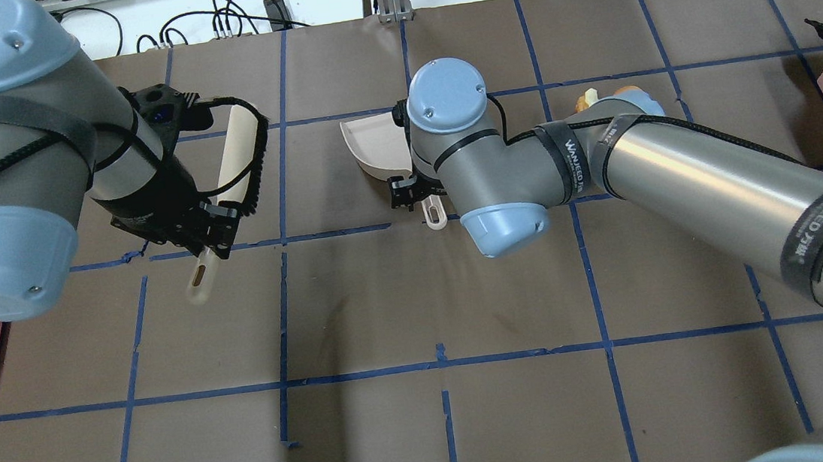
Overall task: Sweep and dump trash in nearest bin
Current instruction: 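Grasp the dustpan handle with the right gripper while the left gripper carries the brush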
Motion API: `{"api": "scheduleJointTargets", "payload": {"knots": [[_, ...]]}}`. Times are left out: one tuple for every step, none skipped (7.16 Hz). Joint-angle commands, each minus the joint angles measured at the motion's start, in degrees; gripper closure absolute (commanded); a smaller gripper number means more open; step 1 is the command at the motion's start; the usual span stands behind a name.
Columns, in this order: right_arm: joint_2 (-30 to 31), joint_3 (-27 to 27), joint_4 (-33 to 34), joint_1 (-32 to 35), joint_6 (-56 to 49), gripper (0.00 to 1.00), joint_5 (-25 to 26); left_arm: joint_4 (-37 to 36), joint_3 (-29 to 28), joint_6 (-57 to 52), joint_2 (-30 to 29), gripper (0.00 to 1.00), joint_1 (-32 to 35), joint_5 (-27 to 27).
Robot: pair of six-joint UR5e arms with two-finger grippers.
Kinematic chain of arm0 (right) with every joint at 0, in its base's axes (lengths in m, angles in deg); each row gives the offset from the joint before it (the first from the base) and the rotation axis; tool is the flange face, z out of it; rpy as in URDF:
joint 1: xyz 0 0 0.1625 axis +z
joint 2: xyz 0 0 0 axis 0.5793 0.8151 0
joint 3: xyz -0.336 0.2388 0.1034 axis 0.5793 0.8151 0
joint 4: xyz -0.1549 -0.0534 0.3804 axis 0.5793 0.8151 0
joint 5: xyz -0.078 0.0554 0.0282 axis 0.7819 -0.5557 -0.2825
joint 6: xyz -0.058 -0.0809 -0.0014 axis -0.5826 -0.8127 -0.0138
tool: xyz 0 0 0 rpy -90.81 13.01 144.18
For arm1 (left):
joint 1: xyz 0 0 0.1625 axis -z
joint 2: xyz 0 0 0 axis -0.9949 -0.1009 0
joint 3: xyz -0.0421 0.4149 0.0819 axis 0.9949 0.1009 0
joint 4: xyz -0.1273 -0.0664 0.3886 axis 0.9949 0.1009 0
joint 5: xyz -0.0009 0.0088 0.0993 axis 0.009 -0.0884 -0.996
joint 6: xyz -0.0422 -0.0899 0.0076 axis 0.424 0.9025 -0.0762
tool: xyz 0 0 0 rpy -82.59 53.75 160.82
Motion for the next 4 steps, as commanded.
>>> {"api": "scheduleJointTargets", "payload": {"knots": [[-0.1,-0.3,0.7,0.0,0.4,0.25,-0.3,0.1,0.5,0.0,0.0,1.00,0.0,-0.1],[-0.4,-0.1,1.3,0.0,0.4,0.36,-0.8,0.1,0.4,-0.1,0.0,1.00,0.0,0.2],[-0.6,-0.1,2.5,-0.1,0.3,0.39,-1.5,0.2,0.4,-0.1,0.1,1.00,0.0,0.3],[-0.6,-0.1,2.4,-0.1,0.3,0.51,-1.5,0.2,0.5,-0.1,0.1,1.00,0.0,0.3]]}}
